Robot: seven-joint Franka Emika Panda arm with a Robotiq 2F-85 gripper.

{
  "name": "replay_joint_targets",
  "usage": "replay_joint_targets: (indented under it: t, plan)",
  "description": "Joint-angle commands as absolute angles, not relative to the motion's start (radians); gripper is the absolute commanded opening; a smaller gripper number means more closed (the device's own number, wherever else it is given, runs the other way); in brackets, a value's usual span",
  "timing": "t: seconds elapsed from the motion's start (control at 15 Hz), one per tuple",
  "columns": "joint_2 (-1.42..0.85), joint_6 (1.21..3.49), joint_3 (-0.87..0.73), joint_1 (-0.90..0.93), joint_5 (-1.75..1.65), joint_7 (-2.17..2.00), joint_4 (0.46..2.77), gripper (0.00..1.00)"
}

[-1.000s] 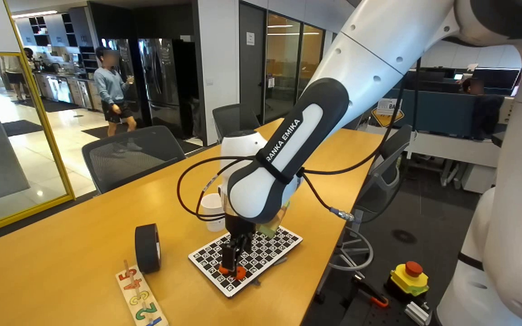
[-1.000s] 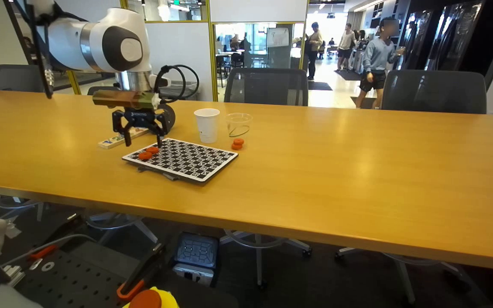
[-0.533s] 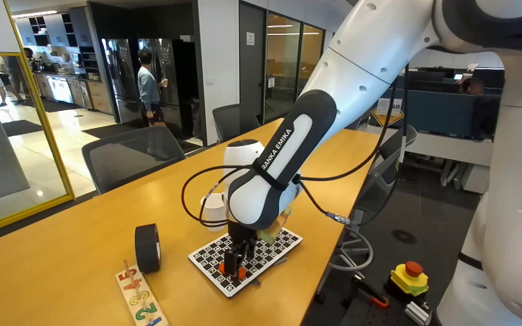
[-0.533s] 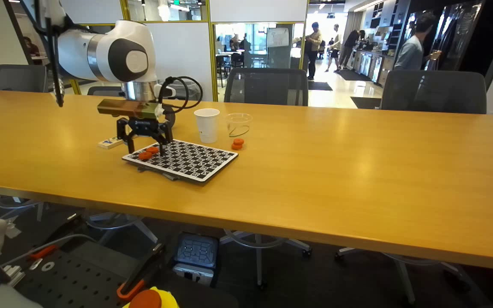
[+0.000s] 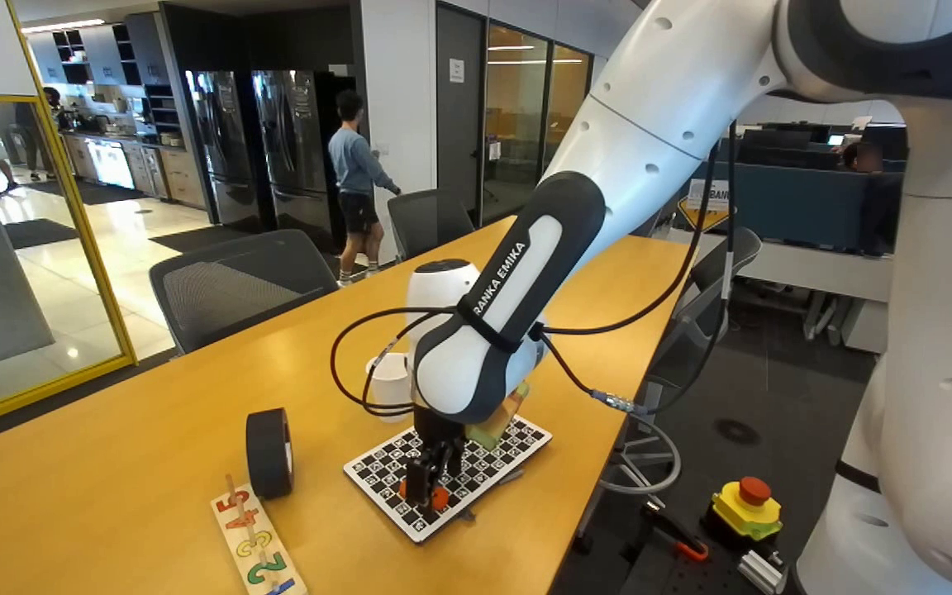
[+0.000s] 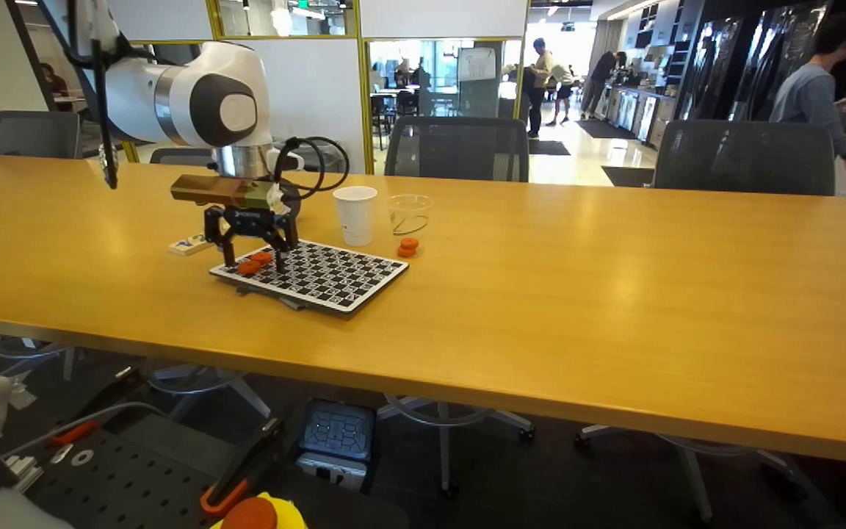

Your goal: Put the orange rings inside the clear cup. put the blue ring inside the white cup

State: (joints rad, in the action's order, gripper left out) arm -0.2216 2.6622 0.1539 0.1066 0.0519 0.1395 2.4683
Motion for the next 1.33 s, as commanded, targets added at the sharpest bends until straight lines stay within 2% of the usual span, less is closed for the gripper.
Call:
replay_joint_targets:
  t: [0.0,0.4,1.27]
  plan:
    - [-0.228,2.689,0.150,0.111,0.045,0.109,2.459,0.66]
    - [-0.224,2.689,0.138,0.114,0.036,0.085,2.458,0.21]
    - [-0.069,2.508,-0.006,0.085,-0.277,-0.101,2.329,0.22]
